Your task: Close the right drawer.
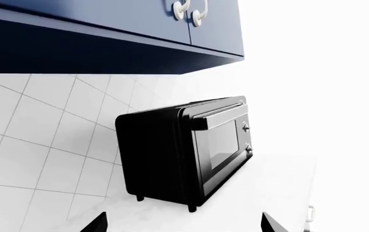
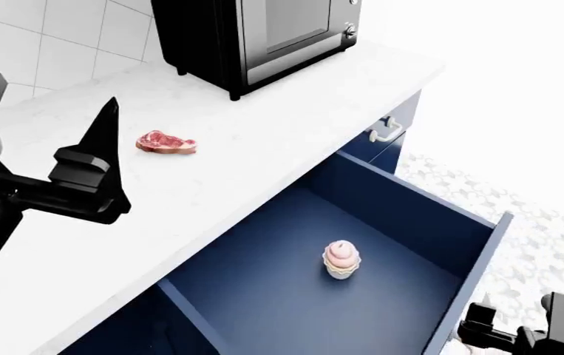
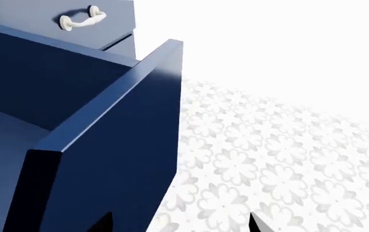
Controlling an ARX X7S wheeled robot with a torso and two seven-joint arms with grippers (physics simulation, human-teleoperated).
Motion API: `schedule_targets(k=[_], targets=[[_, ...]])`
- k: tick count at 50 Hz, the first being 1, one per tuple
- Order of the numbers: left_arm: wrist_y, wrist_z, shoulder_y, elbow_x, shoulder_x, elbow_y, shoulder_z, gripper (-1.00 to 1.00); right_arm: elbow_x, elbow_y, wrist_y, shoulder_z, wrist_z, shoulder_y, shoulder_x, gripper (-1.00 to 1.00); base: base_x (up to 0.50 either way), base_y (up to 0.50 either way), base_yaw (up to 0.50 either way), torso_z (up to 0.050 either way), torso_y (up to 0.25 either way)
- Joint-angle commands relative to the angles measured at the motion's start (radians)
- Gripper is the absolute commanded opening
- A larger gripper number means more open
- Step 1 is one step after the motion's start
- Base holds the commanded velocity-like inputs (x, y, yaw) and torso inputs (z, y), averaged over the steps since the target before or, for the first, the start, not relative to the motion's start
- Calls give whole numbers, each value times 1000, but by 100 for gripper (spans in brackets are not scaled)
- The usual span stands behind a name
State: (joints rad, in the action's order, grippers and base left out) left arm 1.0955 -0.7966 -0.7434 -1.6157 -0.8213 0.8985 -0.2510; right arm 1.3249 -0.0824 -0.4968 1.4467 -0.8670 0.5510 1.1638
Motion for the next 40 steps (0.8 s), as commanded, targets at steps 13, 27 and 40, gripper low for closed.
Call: schedule_targets(k=[13, 27, 40], targets=[[-11, -18, -21, -20, -13, -6, 16, 100, -9, 87, 255, 1, 92, 211, -179, 100, 0, 0, 0, 0, 0], [-17, -22, -22, -20, -17, -3, 24, 100, -14, 242, 340, 4, 198, 306, -354, 100, 0, 0, 0, 0, 0], [-21, -22, -16, -17, -19, -1, 27, 100, -16, 453, 362, 4, 331, 345, -542, 100, 0, 0, 0, 0, 0]])
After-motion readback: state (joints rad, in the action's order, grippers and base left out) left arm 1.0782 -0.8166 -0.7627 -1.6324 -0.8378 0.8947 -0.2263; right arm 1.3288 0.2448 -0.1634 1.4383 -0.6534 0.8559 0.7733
